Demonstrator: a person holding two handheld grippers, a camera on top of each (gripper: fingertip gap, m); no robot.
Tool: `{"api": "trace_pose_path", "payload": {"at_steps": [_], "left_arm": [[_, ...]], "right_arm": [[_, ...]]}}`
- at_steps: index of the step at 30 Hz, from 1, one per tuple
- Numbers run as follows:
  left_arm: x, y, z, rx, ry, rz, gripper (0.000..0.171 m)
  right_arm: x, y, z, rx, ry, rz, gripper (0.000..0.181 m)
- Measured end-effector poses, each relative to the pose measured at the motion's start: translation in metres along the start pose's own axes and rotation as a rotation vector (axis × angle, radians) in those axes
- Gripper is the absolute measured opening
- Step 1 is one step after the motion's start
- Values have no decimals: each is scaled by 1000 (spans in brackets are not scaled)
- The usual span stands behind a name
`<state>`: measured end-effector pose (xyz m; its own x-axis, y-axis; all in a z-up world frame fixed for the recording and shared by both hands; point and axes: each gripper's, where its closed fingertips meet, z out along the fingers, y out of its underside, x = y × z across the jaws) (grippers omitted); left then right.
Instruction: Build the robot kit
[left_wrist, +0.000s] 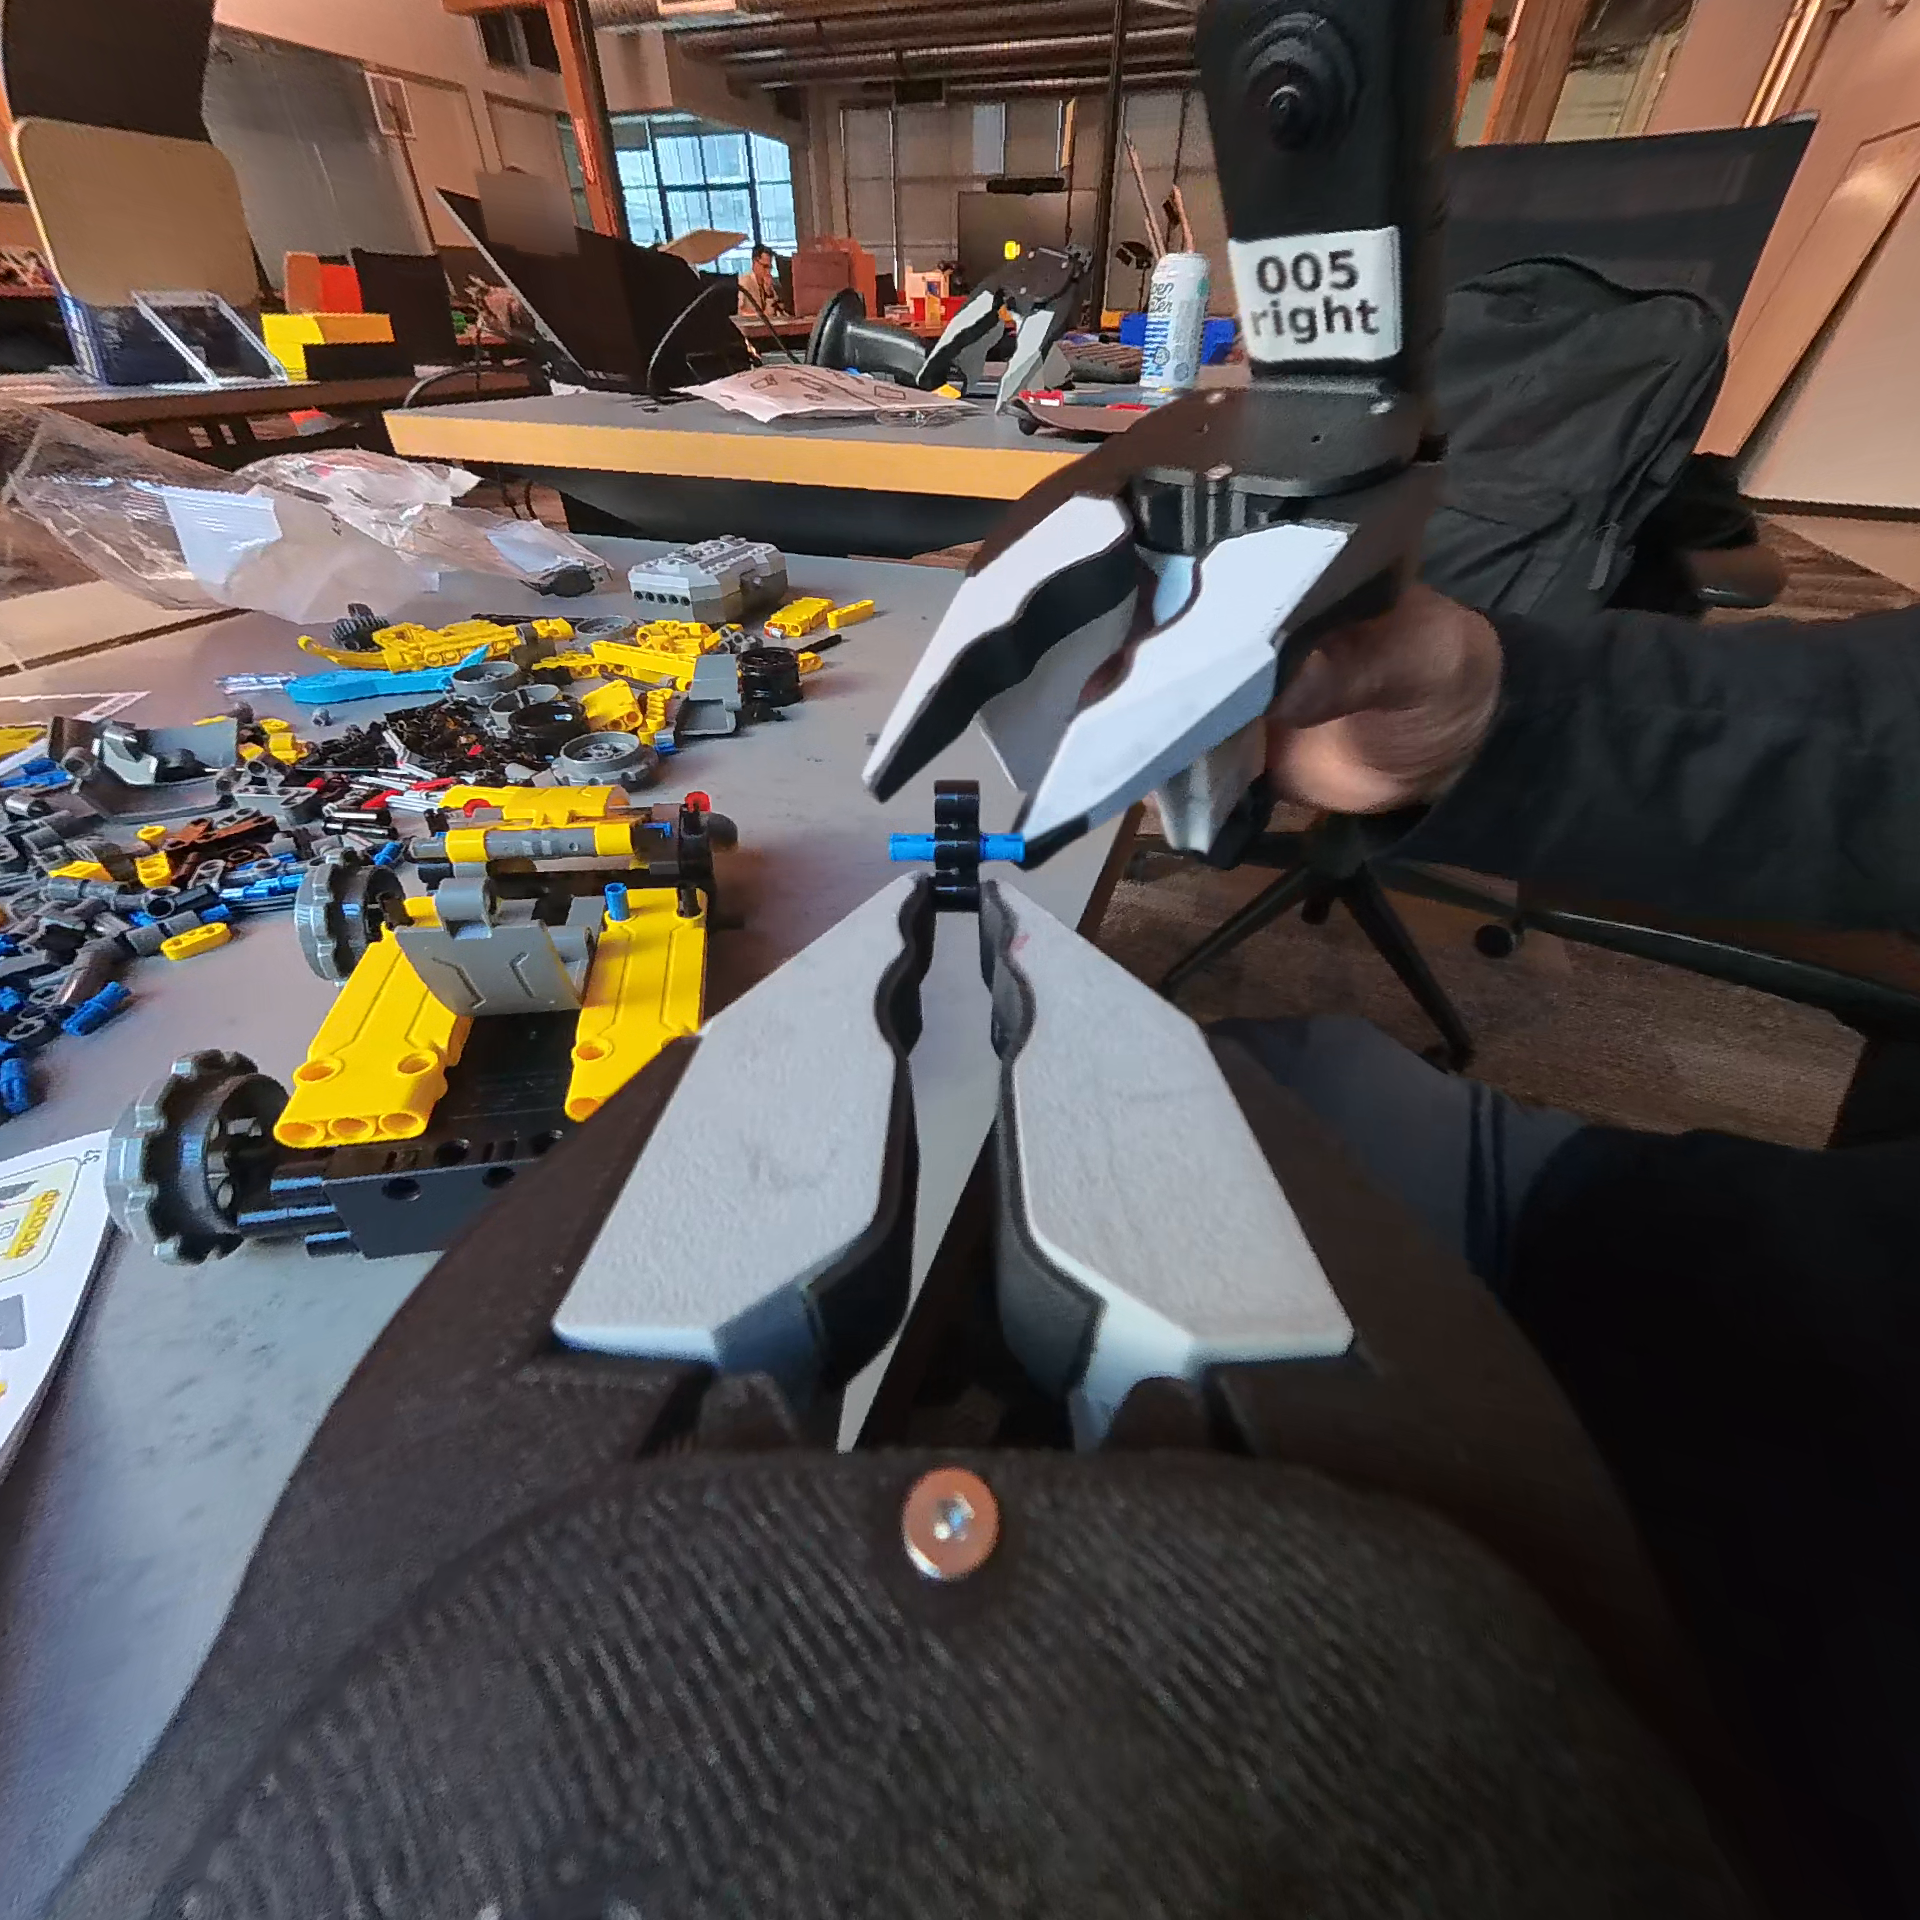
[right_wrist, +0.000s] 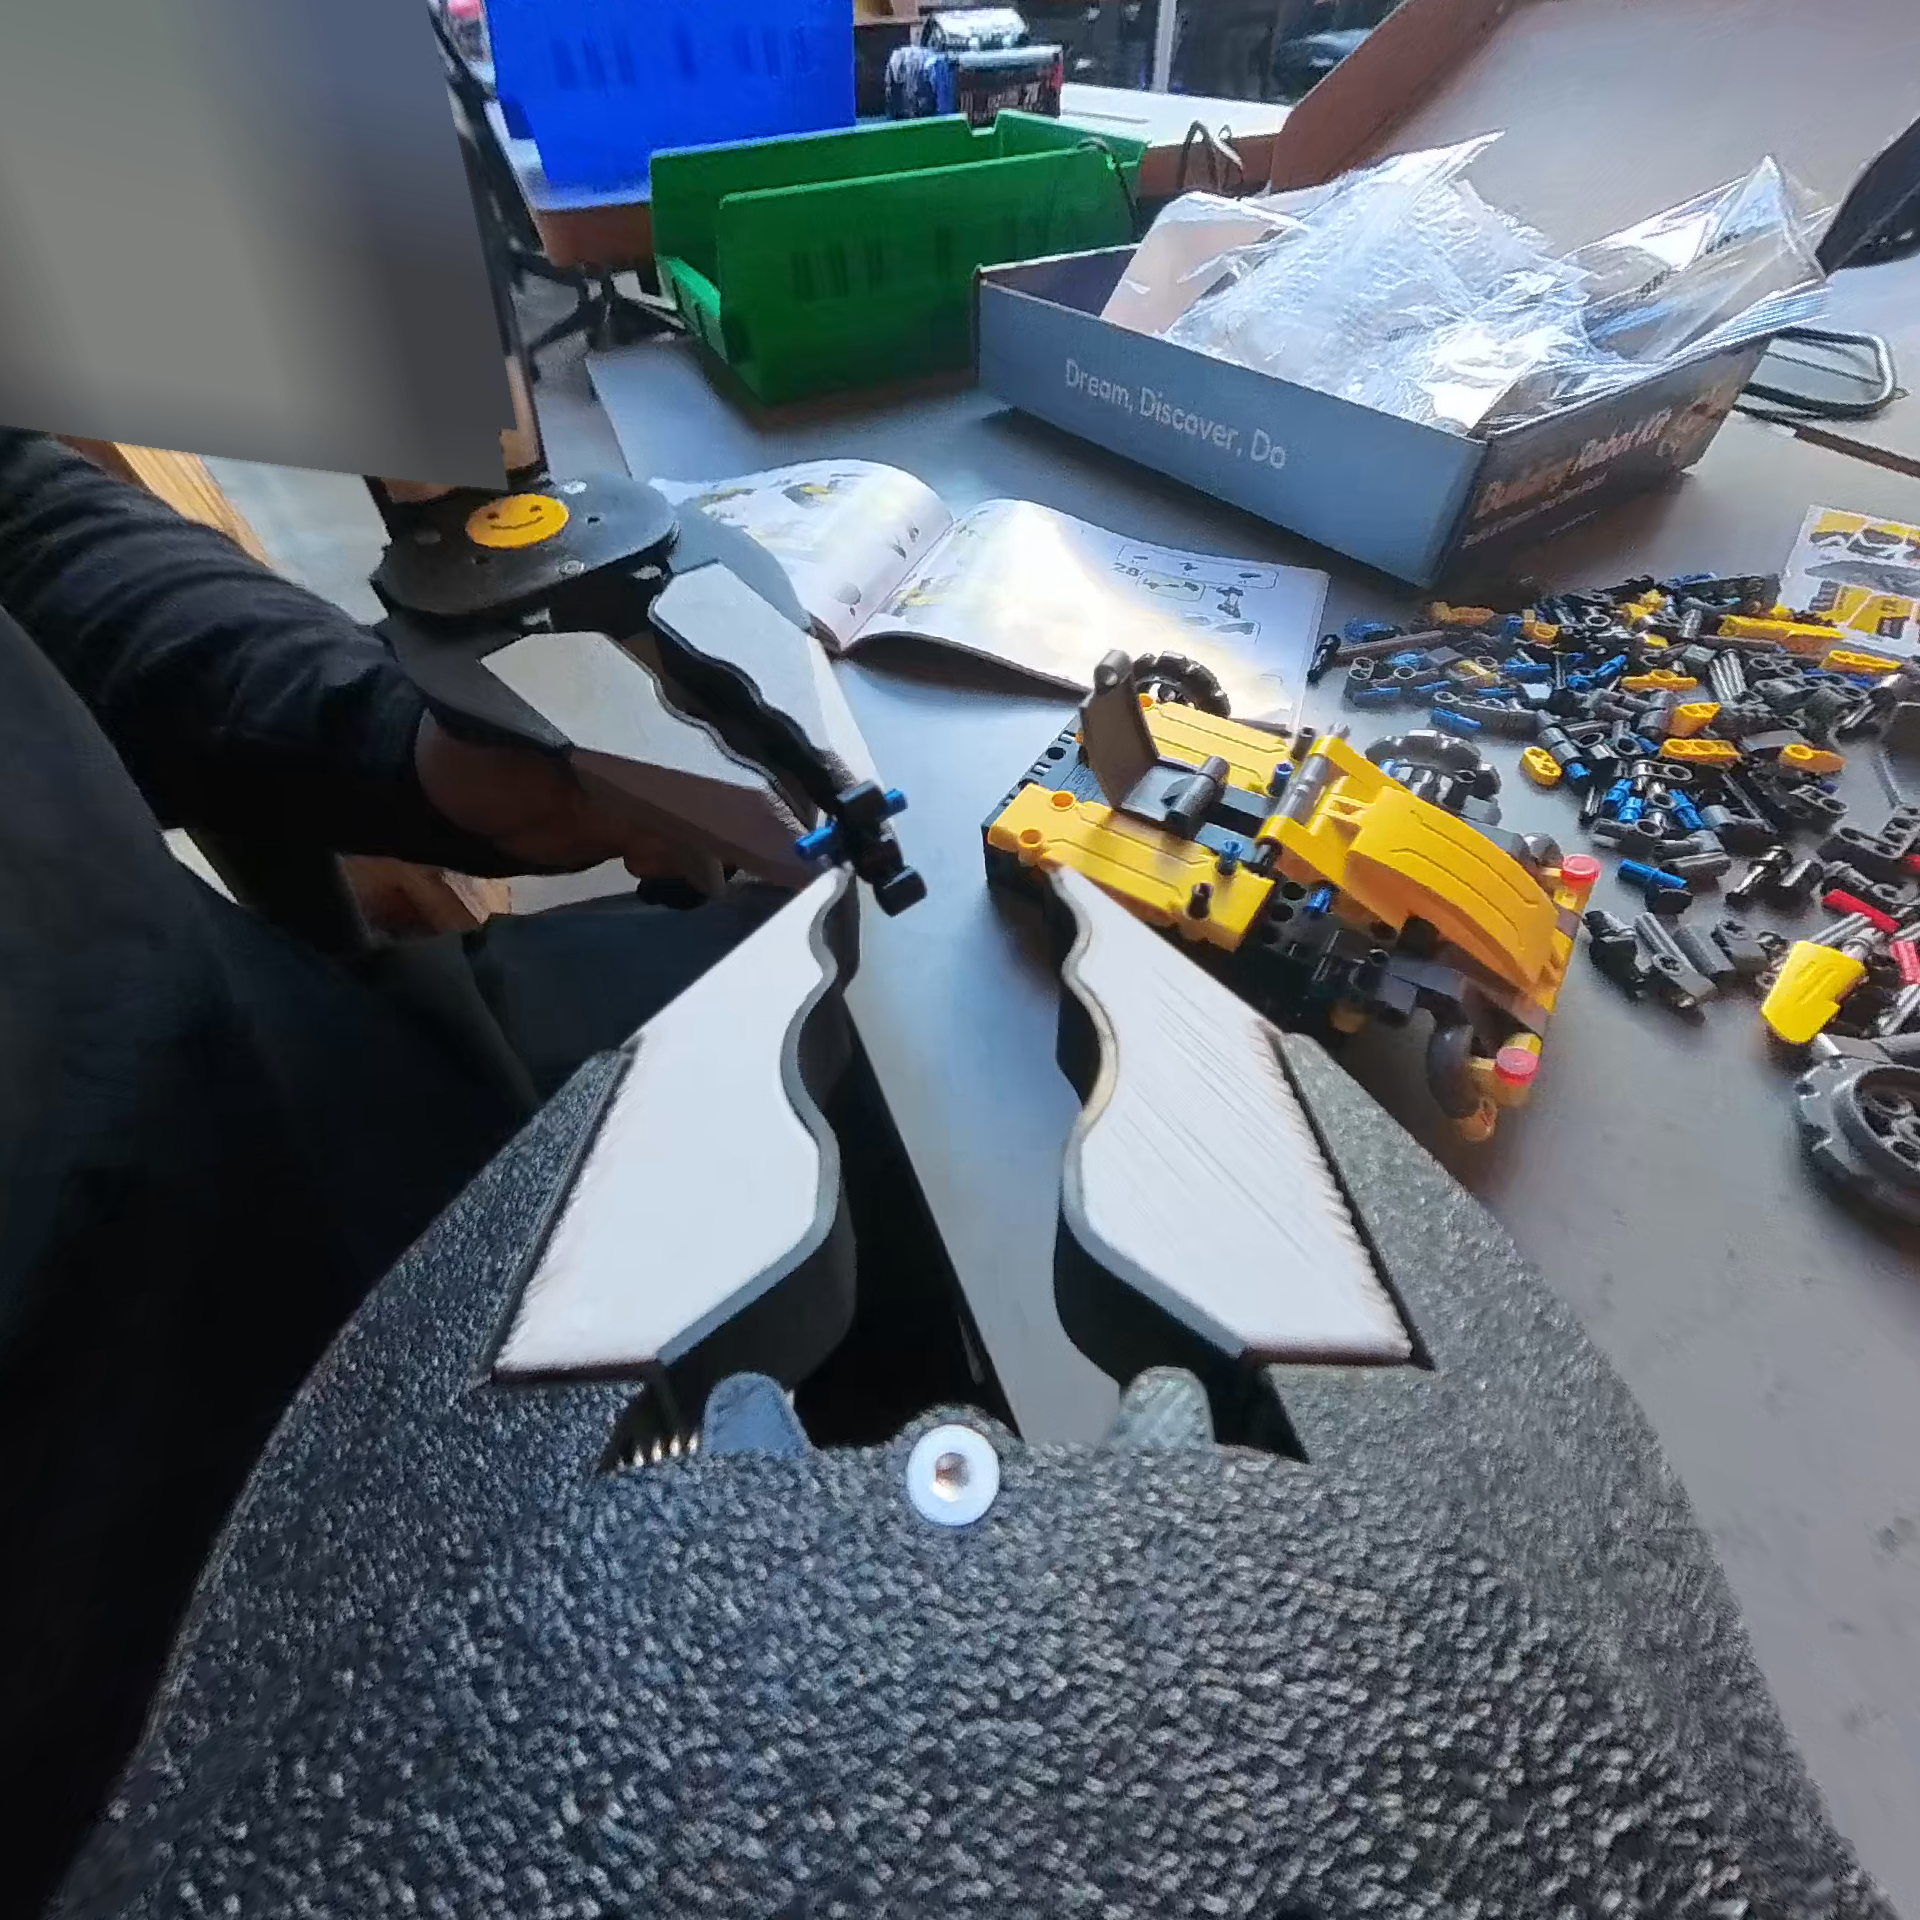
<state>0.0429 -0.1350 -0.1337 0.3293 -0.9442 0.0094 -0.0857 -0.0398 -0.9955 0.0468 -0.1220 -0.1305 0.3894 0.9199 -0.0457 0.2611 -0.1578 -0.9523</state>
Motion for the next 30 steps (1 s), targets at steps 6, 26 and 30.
{"api": "trace_pose_path", "payload": {"at_steps": [6,26,30], "left_arm": [[0,-1,1,3,-8,8,5],[-13,-15,-8,176,108,-484,5],[-12,-17,-8,188,120,-496,5]], "right_arm": [[-9,3,0,-35,-14,-39,34],[-9,0,12,-64,54,-100,26],[-7,-4,9,-70,69,-118,25]]}}
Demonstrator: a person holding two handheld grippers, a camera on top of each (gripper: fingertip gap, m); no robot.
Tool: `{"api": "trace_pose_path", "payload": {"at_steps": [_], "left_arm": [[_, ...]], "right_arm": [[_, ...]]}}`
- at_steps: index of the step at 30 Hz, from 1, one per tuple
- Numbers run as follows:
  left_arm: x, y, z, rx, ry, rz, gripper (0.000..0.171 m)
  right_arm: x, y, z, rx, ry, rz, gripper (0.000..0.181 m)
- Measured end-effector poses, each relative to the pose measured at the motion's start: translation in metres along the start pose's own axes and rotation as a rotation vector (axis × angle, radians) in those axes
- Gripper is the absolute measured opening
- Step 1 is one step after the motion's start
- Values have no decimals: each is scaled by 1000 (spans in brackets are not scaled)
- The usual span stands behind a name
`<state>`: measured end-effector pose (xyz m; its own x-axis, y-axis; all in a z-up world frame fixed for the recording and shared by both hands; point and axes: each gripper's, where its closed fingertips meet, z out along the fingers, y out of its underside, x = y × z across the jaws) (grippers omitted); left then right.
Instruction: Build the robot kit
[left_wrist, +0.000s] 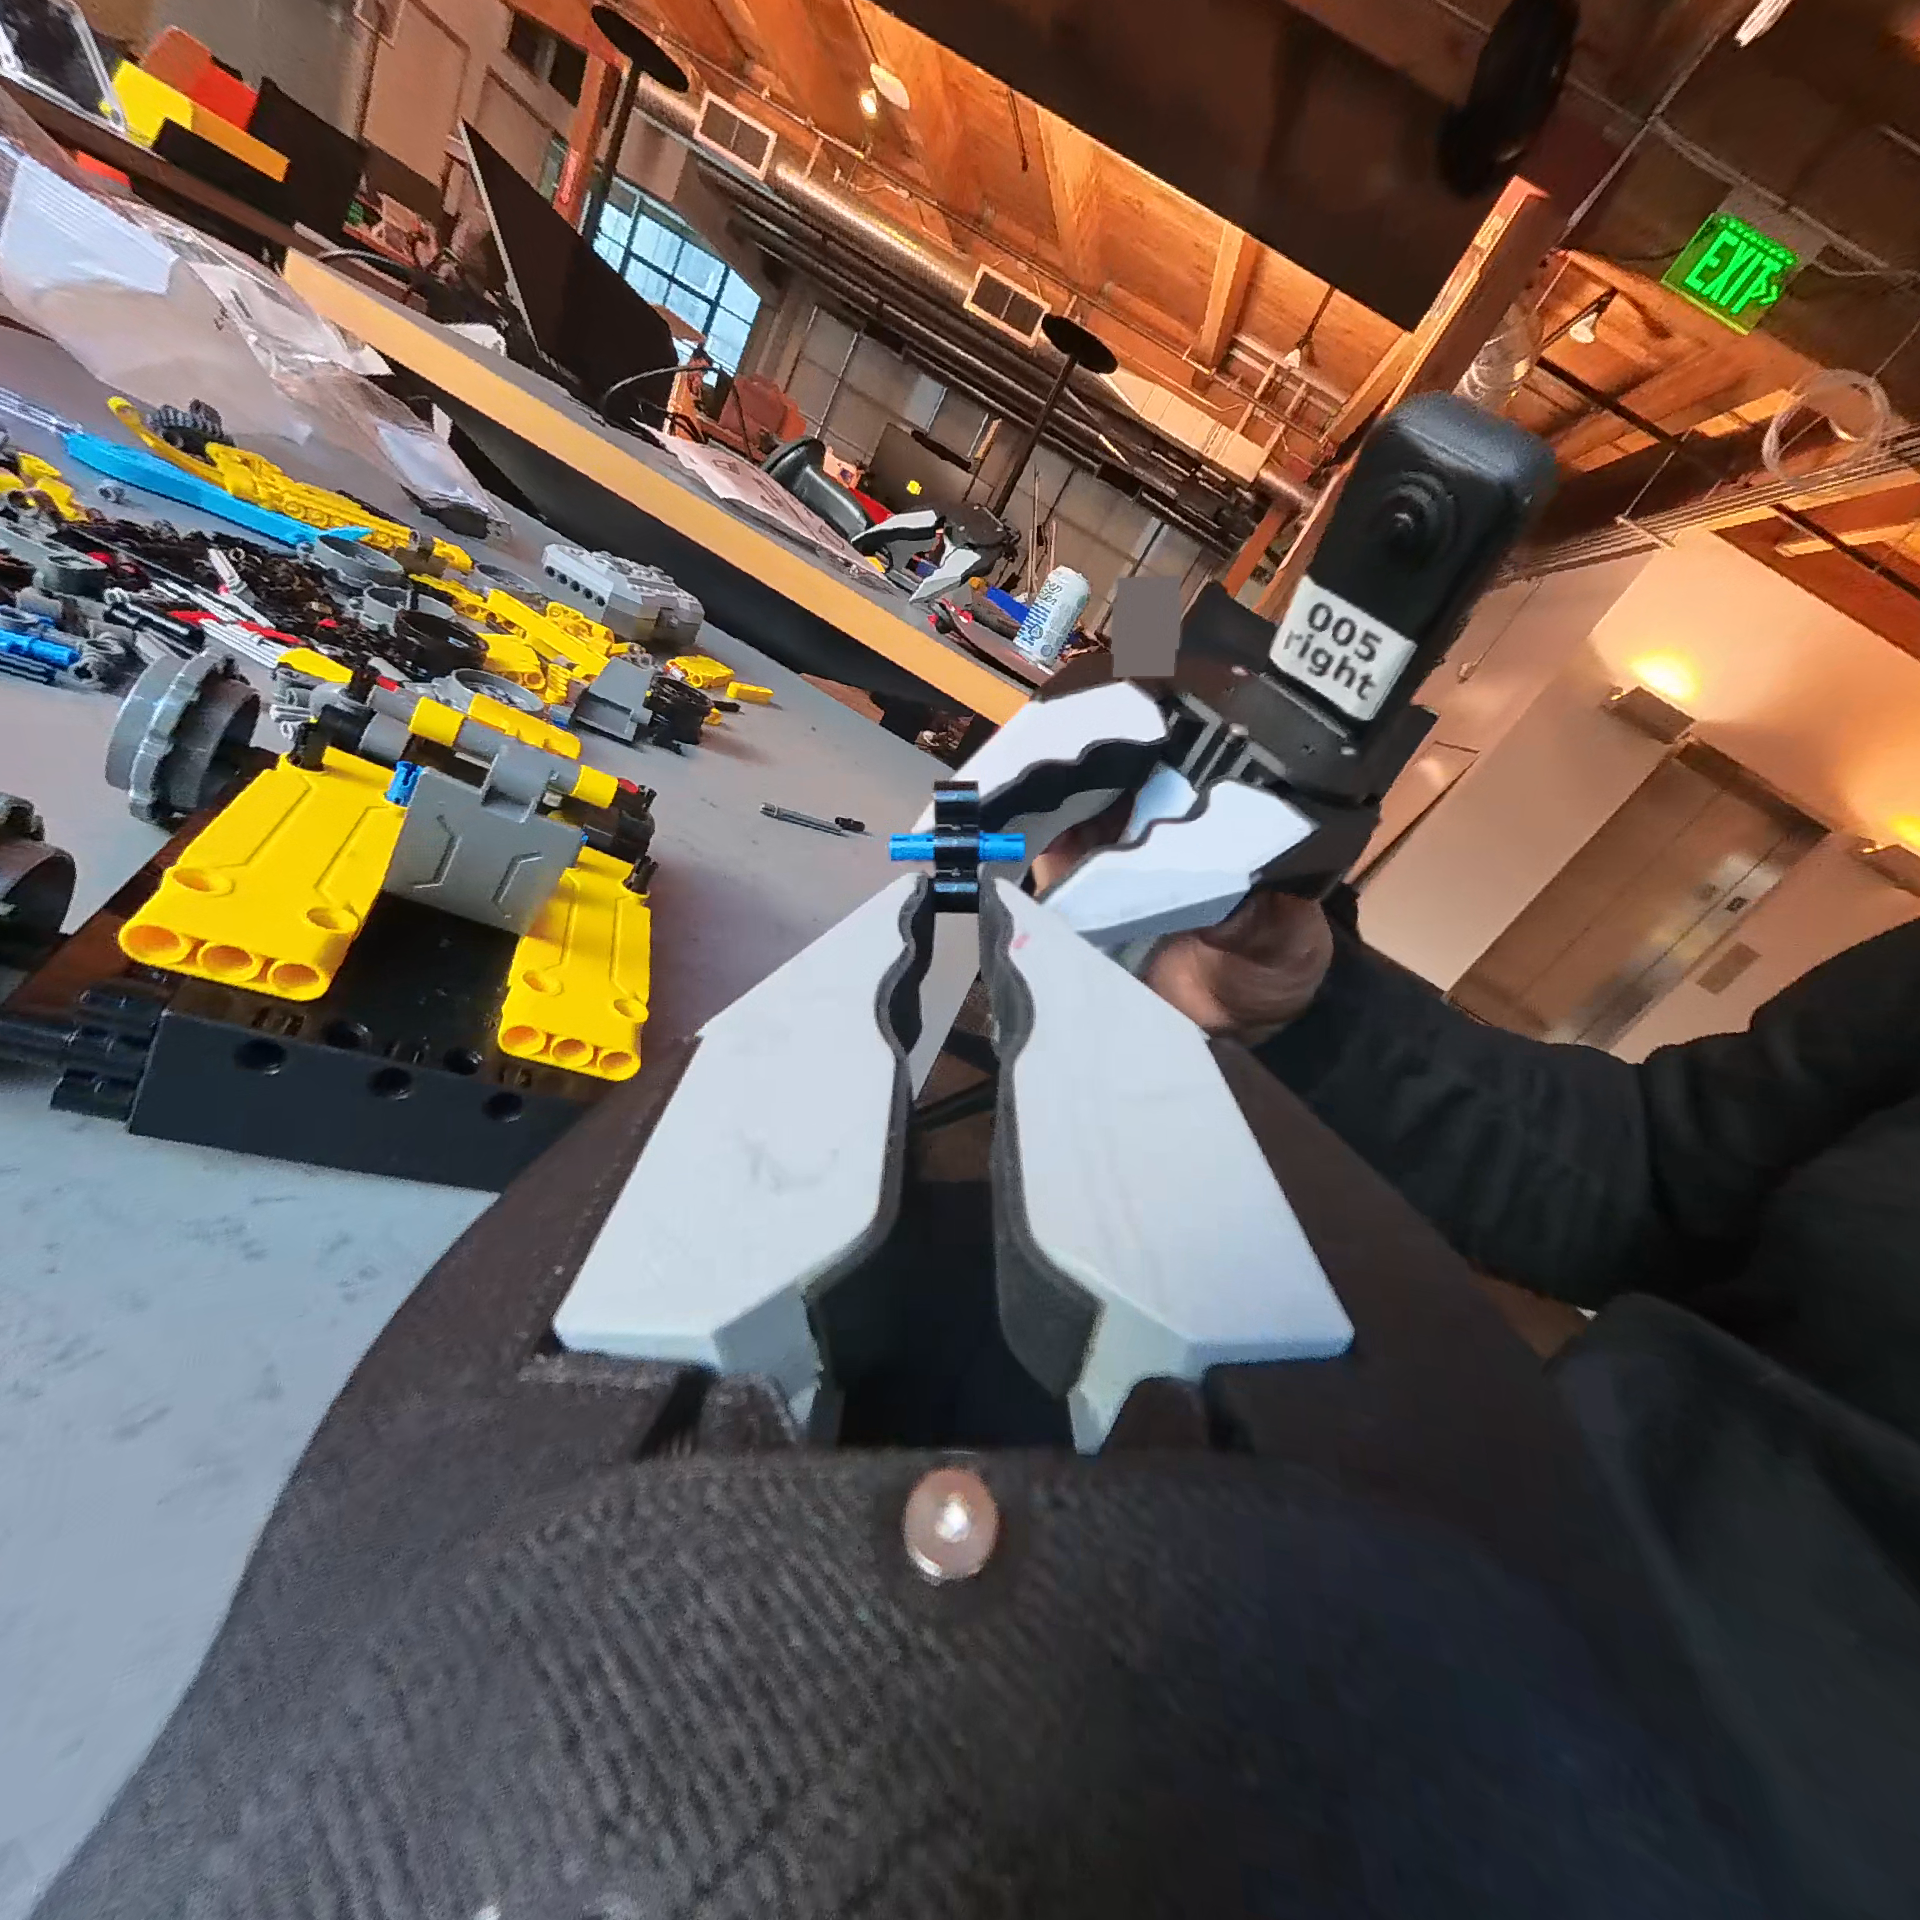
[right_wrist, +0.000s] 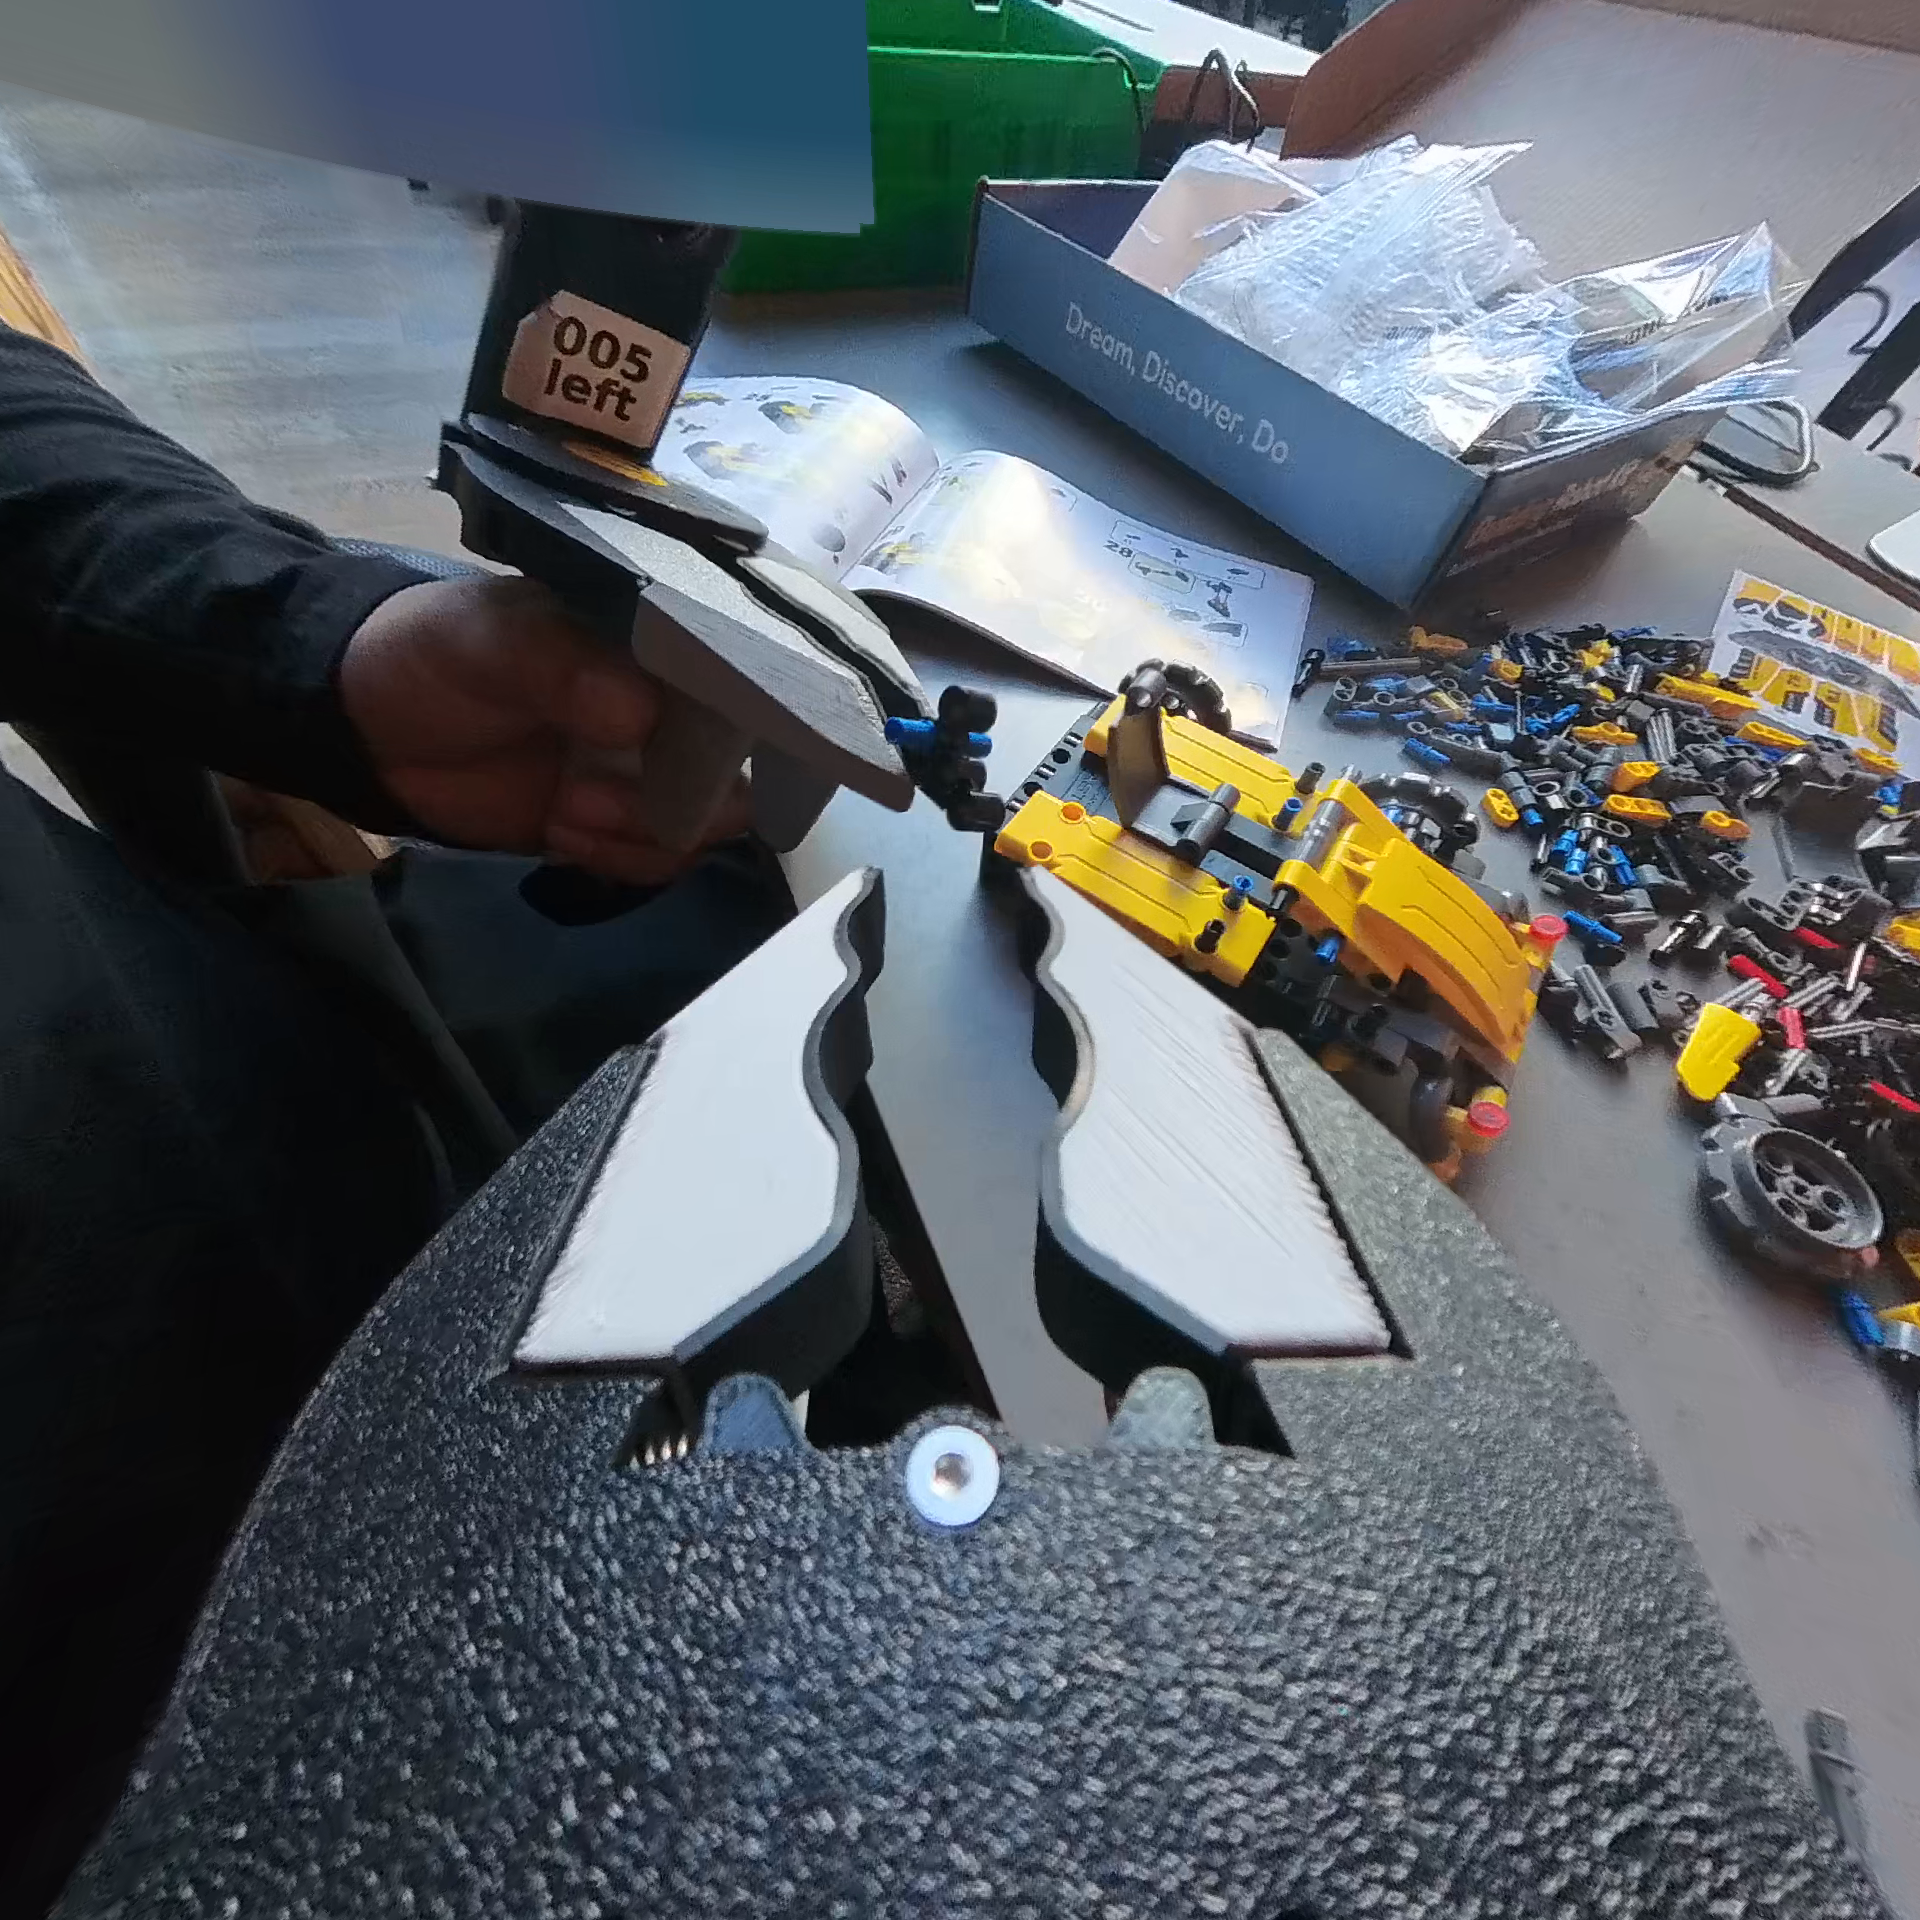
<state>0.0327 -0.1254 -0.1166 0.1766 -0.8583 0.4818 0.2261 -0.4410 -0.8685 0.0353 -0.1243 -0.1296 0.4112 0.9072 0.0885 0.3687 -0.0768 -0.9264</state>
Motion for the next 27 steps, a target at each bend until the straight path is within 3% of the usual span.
{"api": "trace_pose_path", "payload": {"at_steps": [14,27], "left_arm": [[5,-16,-8,98,48,-26,5],[-7,-39,-25,221,12,-65,5]], "right_arm": [[7,-34,-8,142,-64,121,19],[1,-38,8,101,-84,84,19]]}}
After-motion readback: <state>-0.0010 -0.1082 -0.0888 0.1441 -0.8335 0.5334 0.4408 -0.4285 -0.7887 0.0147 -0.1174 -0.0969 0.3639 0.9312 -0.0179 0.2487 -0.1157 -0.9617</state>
